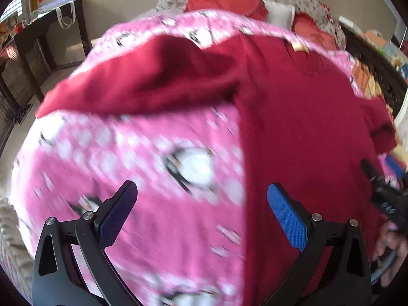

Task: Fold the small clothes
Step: 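Move the left tool toward the sleeve cuff of the red sweatshirt, then grasp the sweatshirt sleeve cuff with the left tool and lift it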

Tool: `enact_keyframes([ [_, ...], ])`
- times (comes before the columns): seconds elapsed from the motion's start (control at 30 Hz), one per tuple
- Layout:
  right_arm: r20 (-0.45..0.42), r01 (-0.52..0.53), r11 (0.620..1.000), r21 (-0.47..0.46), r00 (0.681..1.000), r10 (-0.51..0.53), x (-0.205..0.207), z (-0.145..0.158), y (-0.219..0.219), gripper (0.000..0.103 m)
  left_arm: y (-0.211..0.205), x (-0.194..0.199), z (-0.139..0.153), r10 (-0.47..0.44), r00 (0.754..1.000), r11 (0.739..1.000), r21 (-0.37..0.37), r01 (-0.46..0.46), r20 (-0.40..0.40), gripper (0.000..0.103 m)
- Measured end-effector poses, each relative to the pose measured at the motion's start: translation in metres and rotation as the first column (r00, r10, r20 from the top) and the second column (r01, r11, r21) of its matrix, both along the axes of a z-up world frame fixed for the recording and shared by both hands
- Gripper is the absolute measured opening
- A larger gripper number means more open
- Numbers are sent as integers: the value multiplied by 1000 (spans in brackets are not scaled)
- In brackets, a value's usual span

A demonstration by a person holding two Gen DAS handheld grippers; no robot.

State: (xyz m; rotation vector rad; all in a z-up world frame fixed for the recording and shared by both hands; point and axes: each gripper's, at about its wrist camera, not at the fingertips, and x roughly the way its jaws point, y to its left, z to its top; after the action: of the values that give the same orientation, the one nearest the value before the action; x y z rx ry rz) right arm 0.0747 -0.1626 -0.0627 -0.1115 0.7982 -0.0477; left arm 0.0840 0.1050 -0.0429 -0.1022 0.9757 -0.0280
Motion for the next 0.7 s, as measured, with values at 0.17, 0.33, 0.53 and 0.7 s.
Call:
enact_keyframes([
  [0.17,-109,-6,999,32,994,9,21,-28,-2,103,93,33,28,97,994,992,-81,-93,47,103],
  [0.33,-97,-7,999,49,995,11,20,-27,-7,103,228,46,9,321,947,859,-419,-294,-8,102],
  [0.53,-93,-7,999,42,996,11,19,-28,-4,103,319,54,-40,441,889,703,-566,-429,-127,75],
  [0.7,-90,-8,999,37,996,11,19,-29,-3,103,334,78,-51,431,890,641,-642,-420,-151,73],
])
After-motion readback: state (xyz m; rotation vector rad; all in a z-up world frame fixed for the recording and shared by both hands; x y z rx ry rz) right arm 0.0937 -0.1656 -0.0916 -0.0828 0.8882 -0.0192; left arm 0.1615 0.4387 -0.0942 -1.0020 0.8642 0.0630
